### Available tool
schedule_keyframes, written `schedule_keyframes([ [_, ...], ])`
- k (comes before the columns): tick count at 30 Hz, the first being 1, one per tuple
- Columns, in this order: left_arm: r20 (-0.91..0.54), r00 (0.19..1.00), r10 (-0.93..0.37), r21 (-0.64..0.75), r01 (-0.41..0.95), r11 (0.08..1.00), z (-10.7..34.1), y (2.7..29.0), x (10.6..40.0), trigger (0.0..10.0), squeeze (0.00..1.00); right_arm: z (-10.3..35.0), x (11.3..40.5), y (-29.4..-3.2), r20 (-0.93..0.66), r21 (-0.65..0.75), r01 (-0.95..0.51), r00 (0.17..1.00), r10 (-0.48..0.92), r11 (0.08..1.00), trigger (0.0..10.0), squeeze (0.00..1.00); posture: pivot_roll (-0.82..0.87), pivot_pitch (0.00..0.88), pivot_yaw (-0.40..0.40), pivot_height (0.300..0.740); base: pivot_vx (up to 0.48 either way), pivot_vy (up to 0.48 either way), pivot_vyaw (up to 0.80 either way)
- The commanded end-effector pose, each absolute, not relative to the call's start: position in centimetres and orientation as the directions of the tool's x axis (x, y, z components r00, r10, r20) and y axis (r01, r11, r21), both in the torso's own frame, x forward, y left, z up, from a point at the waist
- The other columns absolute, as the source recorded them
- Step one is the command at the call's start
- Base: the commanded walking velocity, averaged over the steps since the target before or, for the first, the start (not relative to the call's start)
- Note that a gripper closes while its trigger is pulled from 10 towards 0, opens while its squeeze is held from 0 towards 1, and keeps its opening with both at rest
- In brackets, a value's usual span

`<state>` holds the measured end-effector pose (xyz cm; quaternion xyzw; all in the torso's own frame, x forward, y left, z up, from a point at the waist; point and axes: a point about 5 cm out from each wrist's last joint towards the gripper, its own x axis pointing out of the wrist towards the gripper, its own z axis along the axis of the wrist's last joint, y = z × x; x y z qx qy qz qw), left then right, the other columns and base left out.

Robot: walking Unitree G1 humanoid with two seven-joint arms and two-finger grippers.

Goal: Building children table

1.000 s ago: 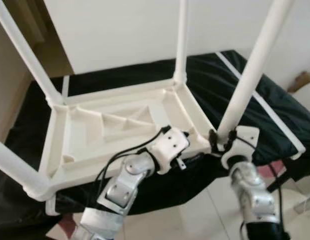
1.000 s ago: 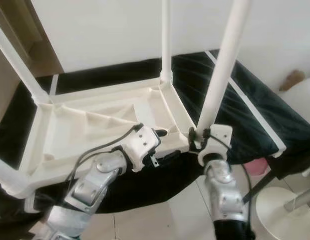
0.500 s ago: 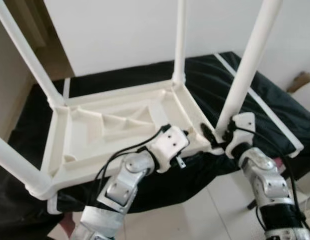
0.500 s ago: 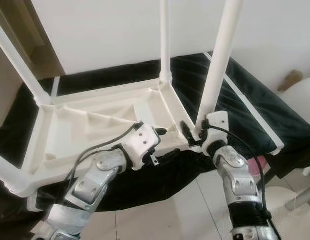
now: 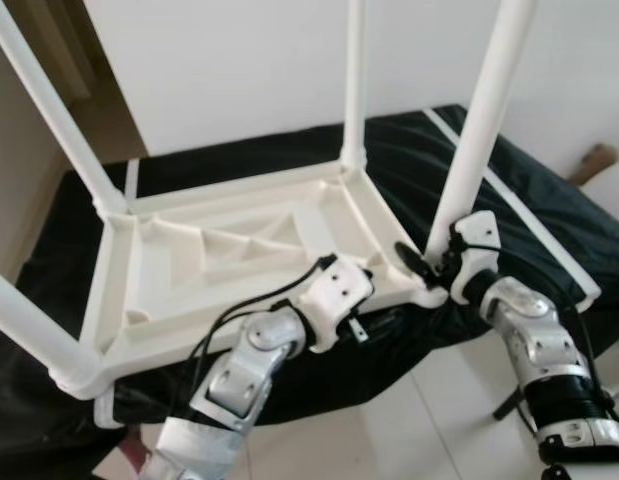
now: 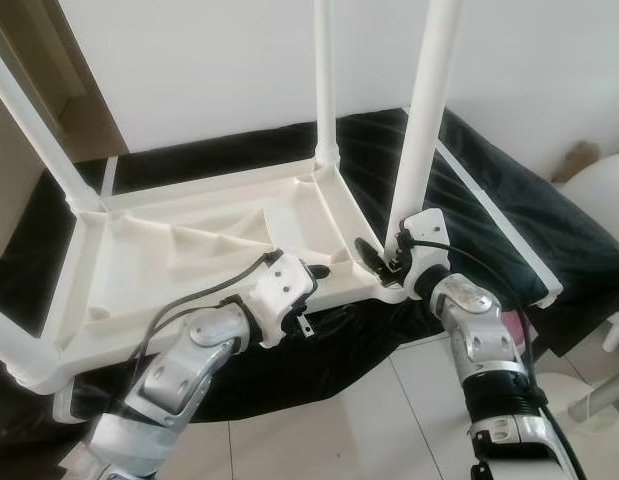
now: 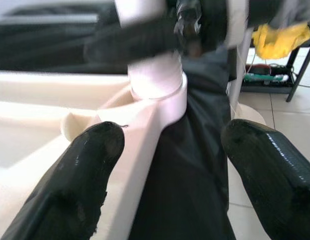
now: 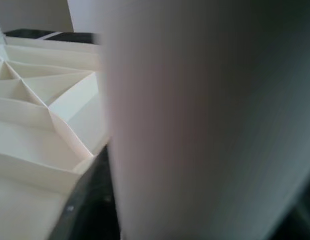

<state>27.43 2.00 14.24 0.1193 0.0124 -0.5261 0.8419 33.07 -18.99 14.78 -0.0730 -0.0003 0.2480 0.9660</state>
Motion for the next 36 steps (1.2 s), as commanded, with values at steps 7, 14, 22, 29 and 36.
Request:
schedule_keyframes([
  [7, -0.169, 0.533, -0.829, 0.174, 0.844, 0.507, 13.9, 2.5, 28.1, 10.0, 0.00, 13.6, 32.8, -18.1, -0.066, -0.136, -0.532, 0.847, 0.528, 0.836, 0.0, 0.00, -0.01, 0.000, 0.053, 0.740, 0.000, 0.000, 0.00],
  [14, -0.148, 0.558, -0.816, 0.160, 0.828, 0.537, 14.1, 2.6, 28.4, 10.0, 0.00, 13.0, 32.6, -17.7, -0.071, -0.109, -0.461, 0.887, 0.456, 0.880, 10.0, 0.00, -0.02, 0.000, 0.054, 0.740, 0.000, 0.000, 0.00],
  [22, -0.133, 0.659, -0.741, 0.149, 0.752, 0.642, 14.2, 3.4, 29.7, 10.0, 0.00, 12.2, 32.7, -17.6, -0.101, -0.014, -0.215, 0.972, 0.213, 0.976, 10.0, 0.00, -0.02, 0.000, 0.041, 0.740, 0.000, 0.000, 0.00],
  [29, -0.156, 0.717, -0.679, 0.179, 0.697, 0.694, 13.9, 4.4, 30.7, 10.0, 0.00, 11.5, 31.8, -16.1, -0.112, 0.022, -0.009, 0.994, 0.011, 1.000, 10.0, 0.00, -0.02, 0.000, 0.040, 0.740, 0.000, 0.000, 0.00],
  [36, -0.121, 0.721, -0.682, 0.187, 0.691, 0.698, 14.5, 4.4, 30.9, 10.0, 0.00, 11.1, 29.9, -14.7, -0.147, 0.043, 0.348, 0.929, -0.339, 0.936, 10.0, 0.00, -0.02, 0.000, 0.046, 0.740, 0.000, 0.000, 0.00],
])
